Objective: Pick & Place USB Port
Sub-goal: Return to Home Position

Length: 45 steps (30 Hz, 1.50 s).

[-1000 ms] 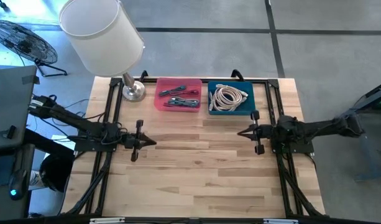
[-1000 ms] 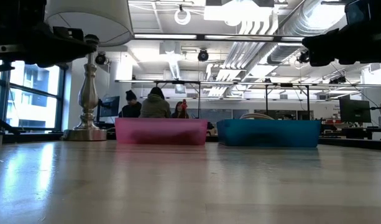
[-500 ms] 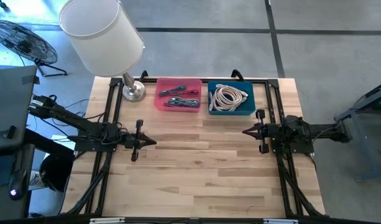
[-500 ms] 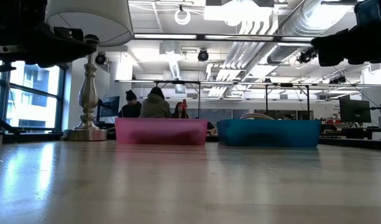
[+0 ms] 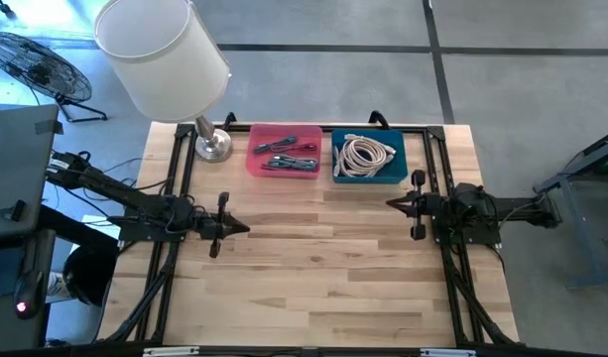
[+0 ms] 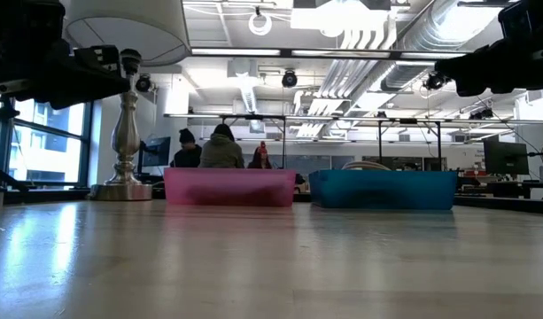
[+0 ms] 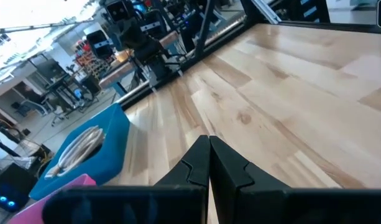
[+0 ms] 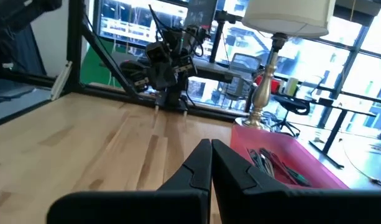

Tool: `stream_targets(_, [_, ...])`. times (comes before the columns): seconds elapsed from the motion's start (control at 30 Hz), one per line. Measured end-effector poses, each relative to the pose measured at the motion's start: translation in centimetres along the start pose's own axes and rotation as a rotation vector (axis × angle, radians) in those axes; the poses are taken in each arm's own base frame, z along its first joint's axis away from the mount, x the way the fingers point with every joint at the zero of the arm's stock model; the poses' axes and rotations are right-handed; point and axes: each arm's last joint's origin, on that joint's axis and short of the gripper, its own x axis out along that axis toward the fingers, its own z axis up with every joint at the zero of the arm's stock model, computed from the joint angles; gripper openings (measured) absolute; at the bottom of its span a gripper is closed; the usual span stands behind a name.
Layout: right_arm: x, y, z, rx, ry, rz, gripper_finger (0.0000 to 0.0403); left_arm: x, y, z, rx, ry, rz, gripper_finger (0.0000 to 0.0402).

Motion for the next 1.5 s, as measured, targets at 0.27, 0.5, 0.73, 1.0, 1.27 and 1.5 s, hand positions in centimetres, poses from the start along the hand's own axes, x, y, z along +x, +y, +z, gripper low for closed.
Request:
stream_targets(0.27, [0.0,0.0,-0.1,-0.008,0.01,0.008,0.0,0.0,0.0,0.0,-0.002,-0.005,-0.012,0.0])
stream_targets(0.5, [0.0,0.1,-0.6,-0.022,0.056,0.02,0.0,0.0,0.0,0.0,0.057,-0.005,-0.011,0.0])
stream_targets(0.73, [0.0,0.0,-0.5,-0.029,0.061,-0.028,0.0,0.0,-0.1,0.0,0.143,-0.009,-0.018,0.0])
stream_targets(1.0, [0.0,-0.1,-0.5,-0.031,0.066,-0.056,0.0,0.0,0.0,0.0,0.174,-0.009,-0.011,0.0])
stream_targets(1.27, [0.0,-0.1,-0.5,-0.032,0.067,-0.057,0.0,-0.1,0.4,1.2,0.261,-0.157,0.001,0.0])
stream_targets(1.5, [0.0,-0.1,-0.5,-0.032,0.067,-0.057,0.0001,-0.1,-0.2,0.8,0.282,-0.169,-0.128,0.0])
